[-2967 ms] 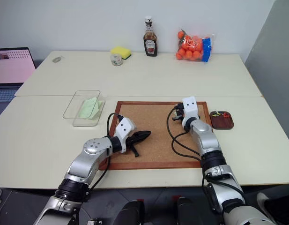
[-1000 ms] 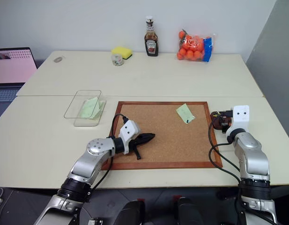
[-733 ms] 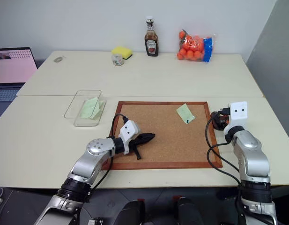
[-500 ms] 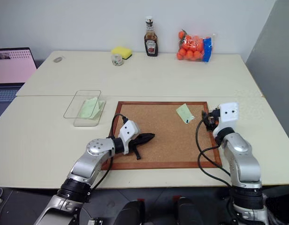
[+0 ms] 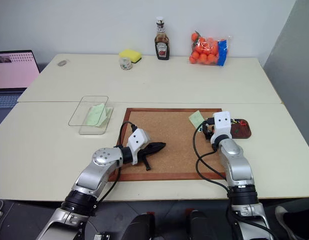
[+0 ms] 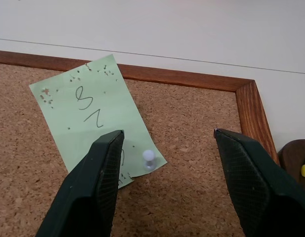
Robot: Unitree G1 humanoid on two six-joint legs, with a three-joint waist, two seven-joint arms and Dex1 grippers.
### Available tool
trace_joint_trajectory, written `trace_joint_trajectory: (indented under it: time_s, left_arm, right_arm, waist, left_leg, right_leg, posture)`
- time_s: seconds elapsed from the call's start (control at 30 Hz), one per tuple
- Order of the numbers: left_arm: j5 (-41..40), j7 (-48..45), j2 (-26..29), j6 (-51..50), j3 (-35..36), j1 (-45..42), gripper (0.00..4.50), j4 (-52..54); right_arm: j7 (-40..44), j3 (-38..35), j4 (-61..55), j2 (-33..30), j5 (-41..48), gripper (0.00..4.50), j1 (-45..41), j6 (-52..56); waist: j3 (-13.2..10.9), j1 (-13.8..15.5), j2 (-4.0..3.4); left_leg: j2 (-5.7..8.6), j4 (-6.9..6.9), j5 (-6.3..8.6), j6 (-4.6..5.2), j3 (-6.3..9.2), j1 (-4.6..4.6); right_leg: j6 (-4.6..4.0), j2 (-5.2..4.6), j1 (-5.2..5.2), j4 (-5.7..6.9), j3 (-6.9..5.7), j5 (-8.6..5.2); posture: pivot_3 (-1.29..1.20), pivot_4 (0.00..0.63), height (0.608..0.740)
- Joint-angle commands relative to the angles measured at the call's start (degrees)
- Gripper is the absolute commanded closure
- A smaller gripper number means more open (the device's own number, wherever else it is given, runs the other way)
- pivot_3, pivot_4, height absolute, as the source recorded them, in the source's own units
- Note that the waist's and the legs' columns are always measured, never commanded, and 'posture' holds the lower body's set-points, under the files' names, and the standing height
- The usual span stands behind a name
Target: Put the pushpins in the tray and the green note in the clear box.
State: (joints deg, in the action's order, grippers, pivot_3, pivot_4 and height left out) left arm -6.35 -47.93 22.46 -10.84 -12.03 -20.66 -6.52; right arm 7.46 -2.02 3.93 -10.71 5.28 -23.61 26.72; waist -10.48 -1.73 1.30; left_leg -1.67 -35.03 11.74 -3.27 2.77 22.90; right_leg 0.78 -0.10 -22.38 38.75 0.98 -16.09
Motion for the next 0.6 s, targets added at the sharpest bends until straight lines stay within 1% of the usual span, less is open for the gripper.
trace_joint_trajectory:
  time_s: [0.03,0.1,0.13,0.17,0.2,0.23,0.27,0.3,0.4,0.43,0.53,0.6]
  left_arm:
    - [1.0,-0.1,0.5,-0.8,-1.0,1.4,4.50,-0.1]
    - [1.0,0.0,0.5,-0.7,-1.1,1.4,4.50,-0.2]
    - [1.0,0.0,0.5,-0.7,-1.1,1.4,4.50,-0.2]
    - [1.0,0.0,0.4,-0.7,-1.1,1.4,4.50,-0.2]
    - [1.0,0.0,0.4,-0.7,-1.1,1.4,4.50,-0.2]
    - [1.0,0.0,0.4,-0.7,-1.1,1.4,4.50,-0.2]
    - [1.0,0.0,0.4,-0.7,-1.1,1.4,4.50,-0.2]
    - [1.0,0.0,0.4,-0.7,-1.1,1.5,4.50,-0.2]
    - [1.0,0.0,0.4,-0.6,-1.1,1.5,4.50,-0.2]
    - [1.0,0.0,0.5,-0.6,-1.1,1.5,4.50,-0.2]
    - [1.1,0.0,0.5,-0.6,-1.1,1.4,4.50,-0.4]
    - [1.1,0.0,0.5,-0.6,-1.1,1.4,4.50,-0.4]
  right_arm:
    - [0.0,0.1,-0.2,0.3,-0.5,1.42,-1.1,-1.4]
    - [0.0,0.0,0.1,0.3,-0.5,1.79,-0.9,-1.6]
    - [0.0,0.0,0.1,0.3,-0.5,1.82,-0.9,-1.6]
    - [0.0,0.0,0.1,0.4,-0.5,2.06,-0.9,-1.6]
    - [0.0,0.0,0.1,0.4,-0.5,2.41,-0.9,-1.6]
    - [0.0,0.0,0.2,0.4,-0.5,2.48,-0.9,-1.7]
    - [0.1,0.0,0.2,0.4,-0.5,2.83,-0.9,-1.7]
    - [0.1,0.0,0.3,0.3,-0.5,2.99,-0.9,-1.7]
    - [0.1,0.1,0.4,0.4,-0.5,3.65,-1.0,-1.7]
    - [0.1,0.2,0.4,0.4,-0.5,3.76,-1.0,-1.6]
    - [0.1,0.3,0.4,0.4,-0.3,4.42,-0.9,-1.6]
    - [0.2,0.3,0.2,0.5,-0.3,4.47,-0.8,-1.6]
  waist:
    - [0.0,0.0,0.00]
    - [0.0,0.0,0.00]
    - [0.0,0.0,0.00]
    - [0.0,0.0,0.00]
    - [0.0,0.0,0.00]
    - [0.0,0.0,0.00]
    - [0.0,0.0,0.00]
    - [0.0,0.0,0.00]
    - [0.0,0.0,0.00]
    - [0.0,0.0,0.00]
    - [0.0,0.0,0.00]
    - [0.0,0.0,0.00]
  left_leg:
    - [-0.01,0.00,0.00,0.00,0.01,0.00]
    - [-0.01,0.00,0.00,0.00,0.01,-0.01]
    - [-0.01,0.00,0.00,0.00,0.01,-0.01]
    - [-0.01,0.00,0.00,0.00,0.01,0.00]
    - [-0.01,0.00,0.00,0.00,0.01,0.00]
    - [-0.01,0.00,0.00,0.00,0.00,-0.01]
    - [-0.01,0.00,0.00,0.00,0.01,0.00]
    - [-0.01,0.00,0.00,0.00,0.01,-0.01]
    - [-0.01,0.00,0.00,0.00,0.01,0.00]
    - [-0.01,0.00,0.00,0.00,0.01,0.00]
    - [0.00,0.00,0.00,0.00,0.01,0.00]
    - [0.00,0.00,0.00,0.00,0.01,0.00]
  right_leg:
    - [0.00,0.00,0.00,0.00,0.01,0.00]
    - [0.00,0.00,0.00,0.01,0.00,0.00]
    - [0.00,0.00,0.00,0.01,0.00,0.00]
    - [0.00,0.00,0.00,0.01,0.00,0.00]
    - [0.00,0.00,0.00,0.00,0.00,0.00]
    - [0.00,0.00,0.00,0.00,0.00,0.00]
    - [0.00,0.00,0.00,0.00,0.00,0.00]
    - [0.00,0.00,0.00,0.00,0.01,0.00]
    - [0.00,0.00,0.00,0.01,0.00,0.00]
    - [0.00,0.00,0.00,0.00,0.00,0.00]
    - [0.00,0.00,0.00,0.00,0.00,0.00]
    - [0.00,0.00,0.00,0.01,0.00,0.00]
  posture:
    - [0.00,0.150,0.740]
    - [0.00,0.150,0.740]
    - [0.00,0.150,0.740]
    - [0.00,0.150,0.740]
    - [0.00,0.150,0.740]
    - [0.00,0.150,0.740]
    - [0.00,0.150,0.740]
    - [0.00,0.150,0.740]
    - [0.00,0.150,0.740]
    - [0.00,0.150,0.740]
    - [0.00,0.150,0.740]
    - [0.00,0.150,0.740]
